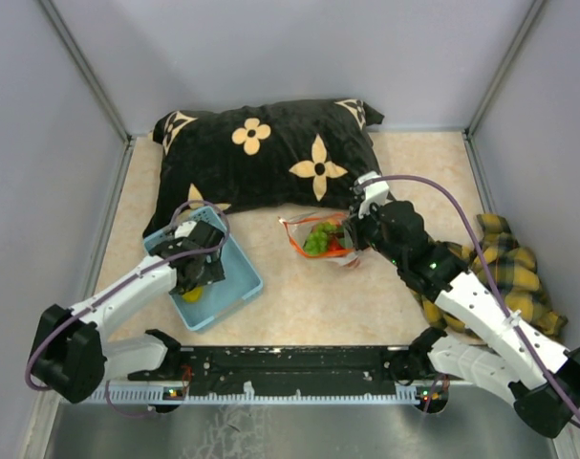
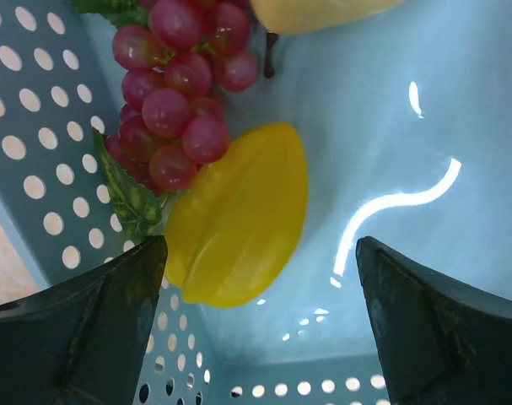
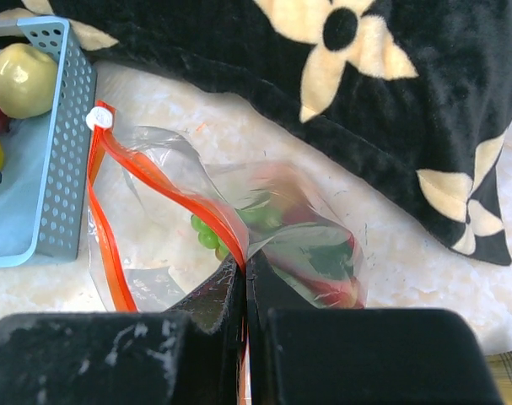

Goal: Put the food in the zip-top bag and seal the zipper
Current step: Pick up the fake fruit from the bin.

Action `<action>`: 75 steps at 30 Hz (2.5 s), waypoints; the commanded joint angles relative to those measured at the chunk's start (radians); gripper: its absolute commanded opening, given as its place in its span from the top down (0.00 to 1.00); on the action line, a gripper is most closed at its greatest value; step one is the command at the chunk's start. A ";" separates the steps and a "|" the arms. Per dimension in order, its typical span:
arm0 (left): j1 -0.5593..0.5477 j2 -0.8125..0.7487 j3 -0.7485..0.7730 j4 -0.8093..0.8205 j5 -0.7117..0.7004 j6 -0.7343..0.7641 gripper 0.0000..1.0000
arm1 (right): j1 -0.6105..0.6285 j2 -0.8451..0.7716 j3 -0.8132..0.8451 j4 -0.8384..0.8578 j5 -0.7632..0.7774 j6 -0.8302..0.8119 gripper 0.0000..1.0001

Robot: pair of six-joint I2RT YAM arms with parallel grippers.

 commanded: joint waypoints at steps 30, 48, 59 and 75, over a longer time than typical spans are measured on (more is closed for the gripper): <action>0.037 0.207 0.023 0.192 0.253 0.041 0.08 | -0.009 -0.020 0.004 0.090 -0.035 0.009 1.00; 0.038 0.096 -0.018 0.250 0.243 0.059 0.53 | -0.010 -0.001 0.013 0.085 -0.033 0.010 1.00; 0.036 -0.089 0.027 0.212 0.351 0.114 0.59 | -0.010 0.016 0.032 0.072 -0.023 0.008 1.00; -0.039 -0.202 0.115 0.474 0.722 0.418 0.63 | -0.010 0.027 0.048 0.049 -0.008 0.002 1.00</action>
